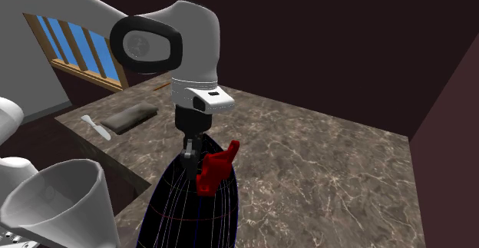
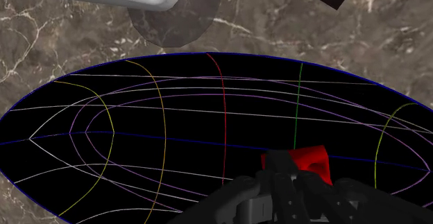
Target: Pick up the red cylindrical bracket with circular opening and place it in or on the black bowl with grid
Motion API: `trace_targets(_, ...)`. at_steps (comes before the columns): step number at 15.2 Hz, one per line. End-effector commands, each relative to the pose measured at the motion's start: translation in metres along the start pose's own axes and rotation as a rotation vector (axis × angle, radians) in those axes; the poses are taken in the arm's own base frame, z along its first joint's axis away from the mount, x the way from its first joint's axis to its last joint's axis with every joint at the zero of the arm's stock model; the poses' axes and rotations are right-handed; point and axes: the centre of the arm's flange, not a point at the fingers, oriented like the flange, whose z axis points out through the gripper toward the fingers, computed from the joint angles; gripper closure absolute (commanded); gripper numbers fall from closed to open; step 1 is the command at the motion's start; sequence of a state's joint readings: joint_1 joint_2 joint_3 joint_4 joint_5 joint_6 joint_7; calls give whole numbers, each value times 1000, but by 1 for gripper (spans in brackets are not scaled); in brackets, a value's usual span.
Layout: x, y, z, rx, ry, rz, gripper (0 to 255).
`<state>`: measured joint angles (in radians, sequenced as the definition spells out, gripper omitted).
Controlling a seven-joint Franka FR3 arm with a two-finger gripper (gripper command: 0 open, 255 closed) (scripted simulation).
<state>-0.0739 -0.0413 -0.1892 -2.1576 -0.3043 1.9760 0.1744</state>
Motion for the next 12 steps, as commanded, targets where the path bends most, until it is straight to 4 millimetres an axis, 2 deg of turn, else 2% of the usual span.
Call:
trace_targets(1, 0, 0, 0, 0, 0, 0, 0)
trace_targets(6, 29, 50, -35, 371, 121, -67, 0)
trace_targets(7, 30, 51, -36, 374, 123, -68, 0)
trace_targets(12, 32, 41, -11, 374, 123, -68, 0)
